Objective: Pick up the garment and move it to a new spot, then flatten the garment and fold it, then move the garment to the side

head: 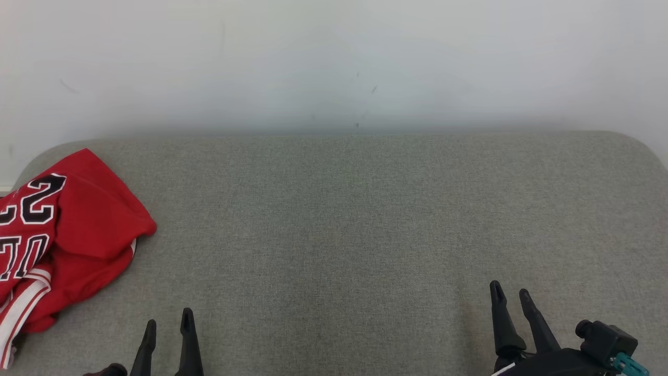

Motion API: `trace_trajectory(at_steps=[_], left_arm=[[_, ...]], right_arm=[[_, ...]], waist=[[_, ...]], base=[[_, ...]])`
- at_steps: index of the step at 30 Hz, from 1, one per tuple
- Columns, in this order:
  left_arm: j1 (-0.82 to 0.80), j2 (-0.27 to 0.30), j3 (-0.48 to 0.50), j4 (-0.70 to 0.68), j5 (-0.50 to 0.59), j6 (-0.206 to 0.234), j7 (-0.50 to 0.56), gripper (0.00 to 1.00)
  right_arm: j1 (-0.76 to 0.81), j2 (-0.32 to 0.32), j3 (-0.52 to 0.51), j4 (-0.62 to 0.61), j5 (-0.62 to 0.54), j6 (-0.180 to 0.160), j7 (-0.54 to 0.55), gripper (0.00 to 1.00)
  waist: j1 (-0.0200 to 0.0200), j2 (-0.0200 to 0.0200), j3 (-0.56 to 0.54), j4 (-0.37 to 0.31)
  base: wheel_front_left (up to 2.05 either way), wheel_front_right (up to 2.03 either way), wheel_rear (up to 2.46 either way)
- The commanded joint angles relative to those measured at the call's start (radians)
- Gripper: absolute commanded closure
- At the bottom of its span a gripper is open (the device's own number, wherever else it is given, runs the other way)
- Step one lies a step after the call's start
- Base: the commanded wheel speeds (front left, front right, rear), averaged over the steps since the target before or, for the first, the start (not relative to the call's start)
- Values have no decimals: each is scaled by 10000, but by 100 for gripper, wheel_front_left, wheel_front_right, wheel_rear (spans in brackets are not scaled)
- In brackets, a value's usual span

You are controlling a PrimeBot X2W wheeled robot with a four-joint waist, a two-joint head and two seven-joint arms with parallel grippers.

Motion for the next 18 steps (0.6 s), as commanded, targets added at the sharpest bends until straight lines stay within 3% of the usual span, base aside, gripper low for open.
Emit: trace_trajectory(at_steps=[1, 18], left_arm=[[-155, 70, -30, -58, 295, 50, -62, 0], [-202, 72, -46, 24, 1989, 151, -334, 0]], right_arm=[[12, -21, 40, -118, -317, -11, -105, 0], [260, -22, 312, -200, -2363, -14, -657, 0]], waist=[[0, 0, 3, 2], [0, 0, 67, -49]], base=[[0, 0, 0], [0, 0, 0]])
